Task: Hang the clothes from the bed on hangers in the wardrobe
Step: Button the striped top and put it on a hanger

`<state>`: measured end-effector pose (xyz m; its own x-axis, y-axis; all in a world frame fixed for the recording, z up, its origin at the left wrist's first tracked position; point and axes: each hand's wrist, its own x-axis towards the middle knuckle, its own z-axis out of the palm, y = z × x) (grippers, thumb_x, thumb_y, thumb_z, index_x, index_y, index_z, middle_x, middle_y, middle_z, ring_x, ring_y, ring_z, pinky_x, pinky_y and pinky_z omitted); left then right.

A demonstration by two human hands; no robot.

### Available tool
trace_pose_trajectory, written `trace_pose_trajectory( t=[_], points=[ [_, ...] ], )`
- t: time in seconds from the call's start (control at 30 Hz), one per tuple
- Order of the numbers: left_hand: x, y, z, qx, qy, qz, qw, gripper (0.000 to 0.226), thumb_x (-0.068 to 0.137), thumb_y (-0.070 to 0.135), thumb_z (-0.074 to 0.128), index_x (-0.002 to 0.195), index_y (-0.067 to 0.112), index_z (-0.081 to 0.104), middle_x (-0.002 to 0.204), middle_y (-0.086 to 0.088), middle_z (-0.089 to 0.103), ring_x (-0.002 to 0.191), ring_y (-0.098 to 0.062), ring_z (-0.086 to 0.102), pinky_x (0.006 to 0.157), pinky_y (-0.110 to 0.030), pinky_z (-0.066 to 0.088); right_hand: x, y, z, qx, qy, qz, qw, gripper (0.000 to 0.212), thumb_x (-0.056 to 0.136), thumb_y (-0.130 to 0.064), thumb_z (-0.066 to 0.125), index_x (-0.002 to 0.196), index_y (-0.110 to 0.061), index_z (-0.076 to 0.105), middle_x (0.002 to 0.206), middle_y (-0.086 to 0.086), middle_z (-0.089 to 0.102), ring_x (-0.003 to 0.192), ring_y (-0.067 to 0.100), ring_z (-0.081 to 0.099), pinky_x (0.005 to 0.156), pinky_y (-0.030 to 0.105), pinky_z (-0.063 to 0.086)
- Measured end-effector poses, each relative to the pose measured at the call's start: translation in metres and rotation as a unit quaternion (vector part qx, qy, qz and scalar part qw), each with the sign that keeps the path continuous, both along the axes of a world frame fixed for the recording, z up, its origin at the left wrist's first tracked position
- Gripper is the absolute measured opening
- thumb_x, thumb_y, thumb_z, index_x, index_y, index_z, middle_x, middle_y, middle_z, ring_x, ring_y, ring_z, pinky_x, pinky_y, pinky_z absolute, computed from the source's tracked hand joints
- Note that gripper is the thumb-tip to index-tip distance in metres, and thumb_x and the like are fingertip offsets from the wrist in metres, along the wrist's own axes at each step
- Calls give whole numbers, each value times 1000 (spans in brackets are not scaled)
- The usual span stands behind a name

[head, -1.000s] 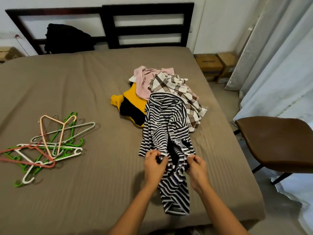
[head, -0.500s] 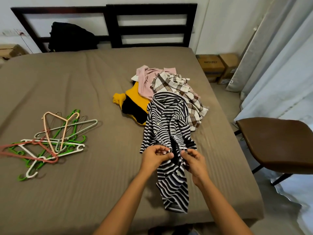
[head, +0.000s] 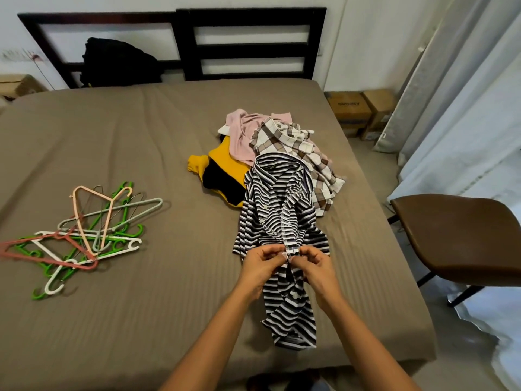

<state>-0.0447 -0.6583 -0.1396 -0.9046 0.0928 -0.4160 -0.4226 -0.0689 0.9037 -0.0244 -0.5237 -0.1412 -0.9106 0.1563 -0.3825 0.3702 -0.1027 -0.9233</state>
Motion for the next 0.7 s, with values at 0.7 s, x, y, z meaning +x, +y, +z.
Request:
trace_pose_trajectory(
  t=[0.7],
  points=[
    [9,1,2,-197,167,-14,966,35,78,8,73,90,23,44,74,4,70,67,4,64,65,-11,48,-1,7,1,246,89,70,963,12,78,-19,76,86,-11,76,76,-6,72,68,2,66,63,13,49]
  ],
)
